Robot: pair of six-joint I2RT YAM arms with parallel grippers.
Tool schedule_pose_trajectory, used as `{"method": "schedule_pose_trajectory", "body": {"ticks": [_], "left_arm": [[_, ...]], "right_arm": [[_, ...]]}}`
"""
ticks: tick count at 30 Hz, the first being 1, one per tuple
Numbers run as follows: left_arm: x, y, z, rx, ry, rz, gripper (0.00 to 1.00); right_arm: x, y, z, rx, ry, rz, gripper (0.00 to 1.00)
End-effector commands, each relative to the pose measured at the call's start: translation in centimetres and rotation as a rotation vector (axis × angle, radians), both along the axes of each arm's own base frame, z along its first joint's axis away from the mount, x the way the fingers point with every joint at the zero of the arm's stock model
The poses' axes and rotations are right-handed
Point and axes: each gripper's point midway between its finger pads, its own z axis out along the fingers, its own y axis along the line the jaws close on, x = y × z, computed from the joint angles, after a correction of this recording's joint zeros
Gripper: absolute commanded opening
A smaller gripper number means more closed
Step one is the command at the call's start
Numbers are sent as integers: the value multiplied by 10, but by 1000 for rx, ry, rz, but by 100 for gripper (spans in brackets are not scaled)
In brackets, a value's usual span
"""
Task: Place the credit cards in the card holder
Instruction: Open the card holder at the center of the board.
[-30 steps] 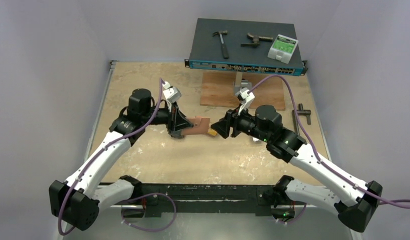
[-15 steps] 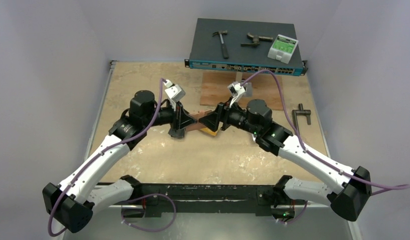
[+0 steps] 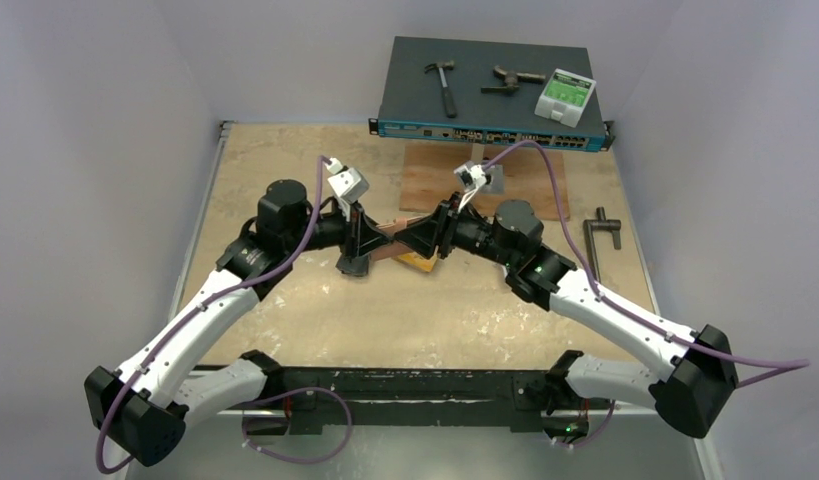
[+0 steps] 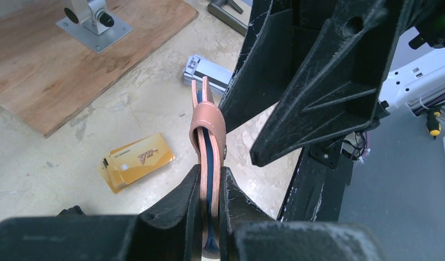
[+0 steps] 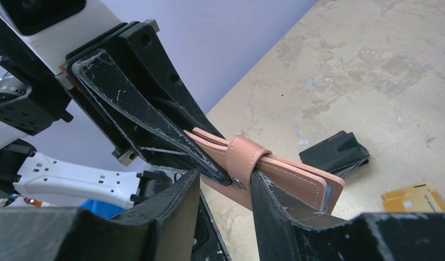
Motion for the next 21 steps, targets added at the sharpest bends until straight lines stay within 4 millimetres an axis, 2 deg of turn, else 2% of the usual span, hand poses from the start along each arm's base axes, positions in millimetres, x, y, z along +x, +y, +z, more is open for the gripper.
{"method": "schedule_pose_trajectory", "body": {"ticks": [1, 4, 8, 10, 14, 21], "left_arm": [[-20, -15, 33, -93, -65, -136, 0], [-25, -16, 34, -99, -58, -159, 0], [-31, -17, 38, -117, -56, -185, 0], [-36, -18, 41, -126, -53, -204, 0], [-36, -17, 38, -102, -79, -206, 0], [-19, -10, 19, 4, -220, -157, 0]], "right_arm": [[-16, 12, 27, 112, -56, 105, 35], [-17, 12, 27, 131, -46, 109, 20], [-14, 14, 23, 143, -34, 109, 10], [-12, 15, 22, 152, -26, 109, 1], [-12, 18, 21, 163, -3, 127, 0], [-17, 8, 24, 183, 53, 168, 0]]}}
